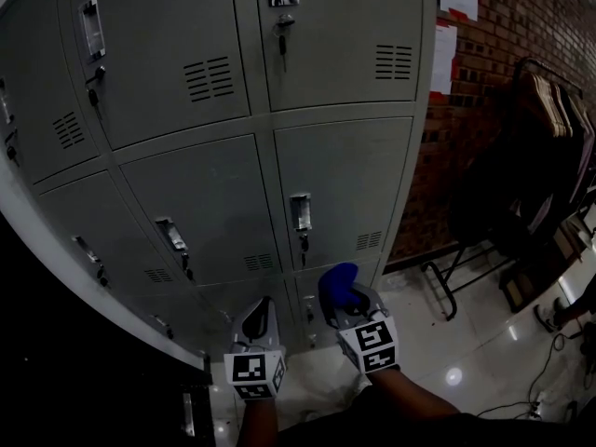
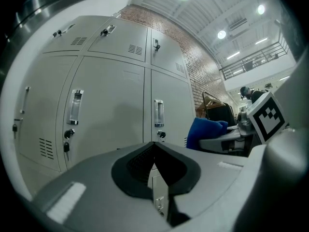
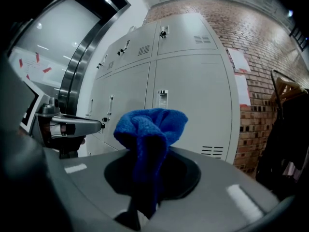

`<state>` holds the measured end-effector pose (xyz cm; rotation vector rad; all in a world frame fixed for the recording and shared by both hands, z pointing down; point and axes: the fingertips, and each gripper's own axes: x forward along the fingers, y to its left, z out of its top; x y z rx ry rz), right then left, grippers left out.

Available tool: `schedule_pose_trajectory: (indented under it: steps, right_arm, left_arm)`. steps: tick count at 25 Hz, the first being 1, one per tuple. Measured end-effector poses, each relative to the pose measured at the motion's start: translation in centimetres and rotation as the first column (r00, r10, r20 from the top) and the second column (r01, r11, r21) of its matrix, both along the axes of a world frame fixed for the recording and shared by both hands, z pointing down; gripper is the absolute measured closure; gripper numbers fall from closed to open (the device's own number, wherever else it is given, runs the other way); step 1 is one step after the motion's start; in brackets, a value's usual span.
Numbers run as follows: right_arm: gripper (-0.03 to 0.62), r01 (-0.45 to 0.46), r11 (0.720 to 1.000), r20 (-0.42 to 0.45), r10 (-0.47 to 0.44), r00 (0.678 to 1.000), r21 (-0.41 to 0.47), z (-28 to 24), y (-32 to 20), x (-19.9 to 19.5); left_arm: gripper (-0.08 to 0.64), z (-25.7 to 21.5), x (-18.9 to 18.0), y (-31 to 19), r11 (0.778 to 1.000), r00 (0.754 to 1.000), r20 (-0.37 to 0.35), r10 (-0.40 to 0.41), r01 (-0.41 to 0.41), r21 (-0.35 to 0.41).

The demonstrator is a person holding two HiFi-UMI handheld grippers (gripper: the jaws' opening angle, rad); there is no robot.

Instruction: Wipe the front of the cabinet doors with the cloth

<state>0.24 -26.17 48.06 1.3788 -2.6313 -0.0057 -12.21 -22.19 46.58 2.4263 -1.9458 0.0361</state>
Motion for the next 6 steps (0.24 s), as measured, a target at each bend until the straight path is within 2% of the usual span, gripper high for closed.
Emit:
schedule_pose_trajectory:
  steps: [6]
  right_arm:
    - [0.535,0.017,0.999,0.011,-0.018,1.0,0.051,-2.3,0.3,-0.5]
  left_arm:
    - [0.546,0.0,0.1,-0.1,1.0,1.0,0.0,0.007,-0.007,0.0]
